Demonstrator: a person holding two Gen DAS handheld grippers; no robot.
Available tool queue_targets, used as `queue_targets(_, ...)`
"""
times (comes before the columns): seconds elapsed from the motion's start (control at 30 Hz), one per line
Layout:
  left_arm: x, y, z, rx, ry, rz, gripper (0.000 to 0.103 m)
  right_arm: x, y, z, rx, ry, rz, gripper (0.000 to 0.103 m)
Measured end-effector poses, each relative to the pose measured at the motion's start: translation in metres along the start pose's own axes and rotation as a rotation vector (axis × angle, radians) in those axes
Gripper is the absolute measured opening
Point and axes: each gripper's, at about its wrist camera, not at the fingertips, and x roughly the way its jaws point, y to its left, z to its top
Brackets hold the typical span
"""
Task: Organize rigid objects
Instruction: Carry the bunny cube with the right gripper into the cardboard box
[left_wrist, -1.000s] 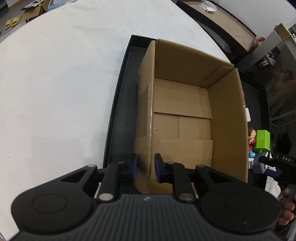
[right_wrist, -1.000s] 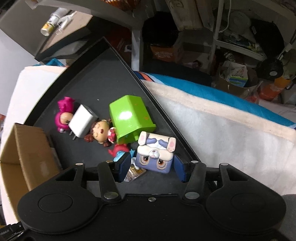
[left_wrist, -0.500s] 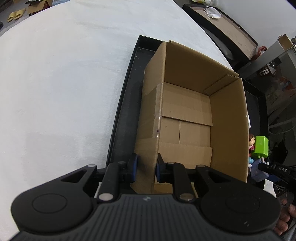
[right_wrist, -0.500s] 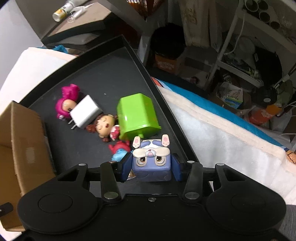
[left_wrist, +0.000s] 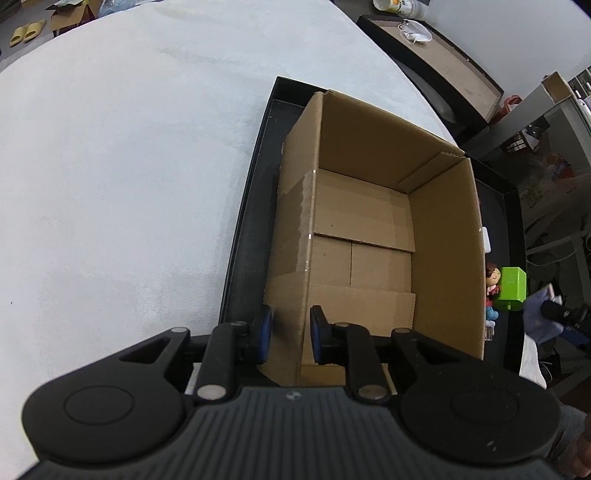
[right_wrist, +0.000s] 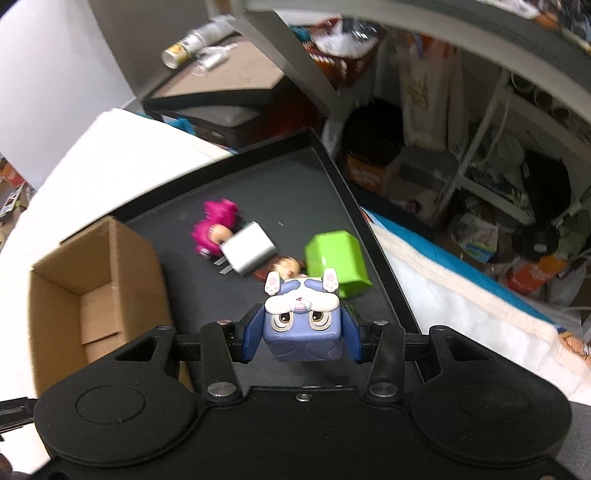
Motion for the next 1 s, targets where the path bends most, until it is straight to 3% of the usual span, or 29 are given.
queue_targets(0.47,-0.001,0.005,-0.003,-0.002,-0.016,-0.041,0.018,-0.033,0.055,0.007,-0.116,-0.065,0.071,0.044)
queue_targets(1.0,0.002,0.006,-0.002,0.008,-0.014,-0.047,0.018,-0.029,0.112,0.005,-0.23,-0.075,0.087,0.044)
